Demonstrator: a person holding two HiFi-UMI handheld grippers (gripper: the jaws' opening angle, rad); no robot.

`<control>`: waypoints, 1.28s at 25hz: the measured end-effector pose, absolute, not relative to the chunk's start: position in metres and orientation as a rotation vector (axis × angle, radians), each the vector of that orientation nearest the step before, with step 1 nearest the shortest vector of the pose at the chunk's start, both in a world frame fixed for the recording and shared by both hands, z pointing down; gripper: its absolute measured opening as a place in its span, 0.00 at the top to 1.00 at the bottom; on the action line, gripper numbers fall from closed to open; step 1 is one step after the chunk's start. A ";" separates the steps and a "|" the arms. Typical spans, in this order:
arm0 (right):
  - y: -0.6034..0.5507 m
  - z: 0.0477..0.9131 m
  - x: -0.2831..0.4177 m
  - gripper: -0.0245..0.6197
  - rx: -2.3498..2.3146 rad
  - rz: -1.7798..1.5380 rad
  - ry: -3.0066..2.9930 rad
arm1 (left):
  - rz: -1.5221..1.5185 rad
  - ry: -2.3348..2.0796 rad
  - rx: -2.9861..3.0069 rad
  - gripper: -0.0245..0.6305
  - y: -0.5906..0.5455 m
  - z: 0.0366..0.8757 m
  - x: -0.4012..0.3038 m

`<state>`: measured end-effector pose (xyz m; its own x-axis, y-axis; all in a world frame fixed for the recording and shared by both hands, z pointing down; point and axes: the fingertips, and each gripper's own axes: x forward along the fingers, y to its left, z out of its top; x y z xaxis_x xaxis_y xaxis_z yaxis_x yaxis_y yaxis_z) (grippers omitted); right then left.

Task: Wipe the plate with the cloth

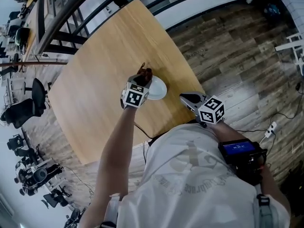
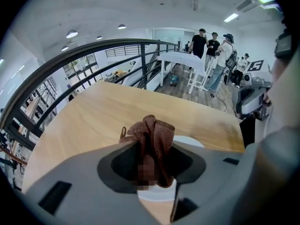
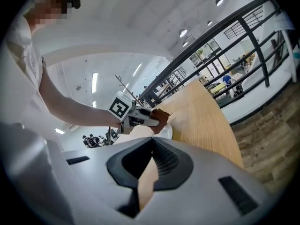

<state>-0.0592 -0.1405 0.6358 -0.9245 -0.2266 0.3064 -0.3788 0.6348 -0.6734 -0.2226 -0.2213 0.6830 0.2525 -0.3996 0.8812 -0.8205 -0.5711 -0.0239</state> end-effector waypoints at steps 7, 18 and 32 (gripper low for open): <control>-0.142 0.637 -0.065 0.94 0.476 1.162 -2.660 | 1.313 -1.045 2.028 0.70 -0.196 0.684 -0.231; -0.138 0.637 -0.071 0.94 0.431 1.140 -2.652 | 1.312 -1.006 1.986 0.70 -0.156 0.684 -0.234; -0.143 0.641 -0.060 0.94 0.447 1.194 -2.636 | 1.361 -0.986 2.061 0.70 -0.197 0.681 -0.195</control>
<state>-0.0604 -0.1429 0.6409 -0.9313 -0.1856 0.3135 -0.3580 0.6249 -0.6937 -0.1945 -0.1966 0.6810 0.2467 -0.3048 0.9199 -0.7791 -0.6269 0.0012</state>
